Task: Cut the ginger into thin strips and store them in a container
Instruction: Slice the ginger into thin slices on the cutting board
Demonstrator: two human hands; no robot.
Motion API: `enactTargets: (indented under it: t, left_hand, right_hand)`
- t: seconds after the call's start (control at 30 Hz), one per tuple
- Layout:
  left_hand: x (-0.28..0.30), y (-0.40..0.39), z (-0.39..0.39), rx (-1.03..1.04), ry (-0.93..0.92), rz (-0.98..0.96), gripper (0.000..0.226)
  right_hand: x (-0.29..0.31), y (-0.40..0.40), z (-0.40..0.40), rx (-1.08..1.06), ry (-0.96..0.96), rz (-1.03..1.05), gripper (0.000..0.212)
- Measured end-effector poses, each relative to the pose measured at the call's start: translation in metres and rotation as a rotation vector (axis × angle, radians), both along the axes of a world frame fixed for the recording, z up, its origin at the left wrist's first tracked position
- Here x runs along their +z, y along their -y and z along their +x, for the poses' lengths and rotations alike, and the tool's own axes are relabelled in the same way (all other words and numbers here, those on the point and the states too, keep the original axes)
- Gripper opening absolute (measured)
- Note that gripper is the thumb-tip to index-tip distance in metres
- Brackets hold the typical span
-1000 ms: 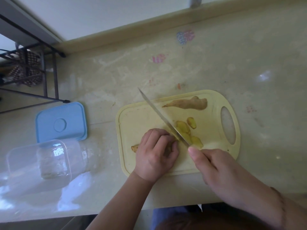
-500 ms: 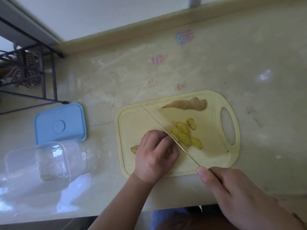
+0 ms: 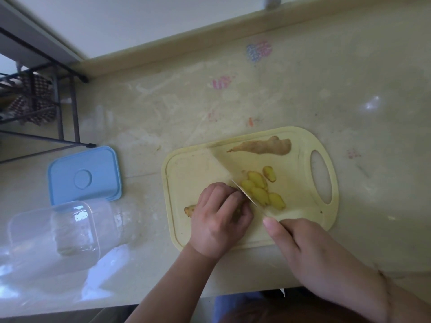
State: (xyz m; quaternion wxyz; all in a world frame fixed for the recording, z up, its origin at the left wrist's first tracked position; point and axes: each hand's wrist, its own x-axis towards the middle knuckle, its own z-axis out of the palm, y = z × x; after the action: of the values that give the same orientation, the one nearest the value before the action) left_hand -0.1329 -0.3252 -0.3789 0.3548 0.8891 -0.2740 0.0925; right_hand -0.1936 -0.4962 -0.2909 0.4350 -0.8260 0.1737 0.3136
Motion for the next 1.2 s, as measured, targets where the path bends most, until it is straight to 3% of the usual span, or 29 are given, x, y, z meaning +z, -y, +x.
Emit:
enactTargets:
  t: [0.1,0.4,0.6,0.77,0.97,1.2]
  left_hand:
    - [0.001,0.0,0.0,0.002,-0.005,0.002,0.01]
    - [0.0,0.001,0.001,0.031,0.016,-0.011,0.013]
    - [-0.003,-0.001,-0.001,0.022,0.014,0.002,0.015]
    - [-0.003,-0.002,-0.001,0.014,0.057,0.023,0.015]
    - [0.002,0.001,-0.004,0.113,0.14,0.133,0.012]
    - [0.002,-0.002,-0.008,0.112,0.057,0.065,0.007]
  right_hand:
    - [-0.008,-0.009,0.013,0.002,0.048,-0.008,0.067]
    - [-0.005,-0.001,-0.001,-0.024,0.052,0.028,0.062]
    - [-0.012,-0.002,-0.009,-0.008,0.062,0.042,0.076]
    - [-0.013,0.002,-0.001,-0.005,0.05,0.02,0.066]
    - [-0.013,0.015,-0.015,-0.063,0.007,0.05,0.088]
    - [-0.008,0.018,-0.009,-0.123,-0.063,0.176,0.092]
